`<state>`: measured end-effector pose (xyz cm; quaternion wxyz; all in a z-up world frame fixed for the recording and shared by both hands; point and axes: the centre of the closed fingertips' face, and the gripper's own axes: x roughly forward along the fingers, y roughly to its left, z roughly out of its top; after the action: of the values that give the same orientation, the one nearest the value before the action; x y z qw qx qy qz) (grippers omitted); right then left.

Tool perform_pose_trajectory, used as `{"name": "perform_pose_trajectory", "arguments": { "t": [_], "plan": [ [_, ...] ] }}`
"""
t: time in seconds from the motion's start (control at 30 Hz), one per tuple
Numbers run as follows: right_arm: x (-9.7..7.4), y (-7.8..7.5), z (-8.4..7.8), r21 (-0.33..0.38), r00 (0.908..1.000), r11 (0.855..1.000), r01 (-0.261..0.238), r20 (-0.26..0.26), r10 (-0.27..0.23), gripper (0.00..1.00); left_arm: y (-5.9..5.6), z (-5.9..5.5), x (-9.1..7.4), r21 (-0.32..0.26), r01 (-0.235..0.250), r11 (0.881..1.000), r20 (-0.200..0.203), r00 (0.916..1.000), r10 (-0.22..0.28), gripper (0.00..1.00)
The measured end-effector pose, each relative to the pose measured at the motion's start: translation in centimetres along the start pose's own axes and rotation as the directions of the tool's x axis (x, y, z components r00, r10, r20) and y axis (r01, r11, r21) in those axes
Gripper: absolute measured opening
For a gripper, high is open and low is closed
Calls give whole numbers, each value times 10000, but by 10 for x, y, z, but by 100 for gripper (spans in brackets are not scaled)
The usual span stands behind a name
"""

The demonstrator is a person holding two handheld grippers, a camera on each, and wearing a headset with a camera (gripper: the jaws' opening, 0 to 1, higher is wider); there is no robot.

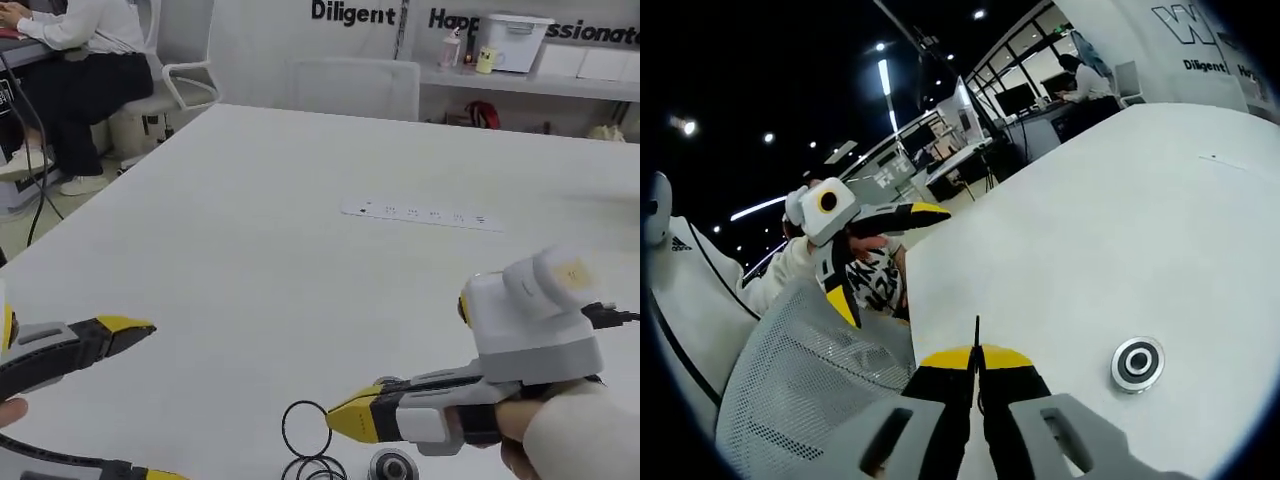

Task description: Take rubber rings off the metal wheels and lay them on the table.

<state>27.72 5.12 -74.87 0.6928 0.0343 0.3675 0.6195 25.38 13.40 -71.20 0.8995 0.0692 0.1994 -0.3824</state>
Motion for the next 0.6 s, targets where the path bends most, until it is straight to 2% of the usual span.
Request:
{"name": "perform_pose_trajectory", "arguments": {
  "t": [0.2, 0.43, 0.6],
  "plan": [
    [4, -4, -18, 194, 9970, 9998, 67, -771, -51, 0, -4, 2, 4, -208, 101, 9997, 233, 9997, -96, 100],
    [7, -2, -29, 66, 9912, 10000, 52, -1322, -43, 0, -9, -7, 11, -143, 274, 9995, -115, 9996, -276, 100],
    [9, -8, -41, -364, 9823, 9989, 279, -1840, -341, 0, -9, -10, 12, -127, 334, 9994, -189, 9993, -336, 100]
  ]
}}
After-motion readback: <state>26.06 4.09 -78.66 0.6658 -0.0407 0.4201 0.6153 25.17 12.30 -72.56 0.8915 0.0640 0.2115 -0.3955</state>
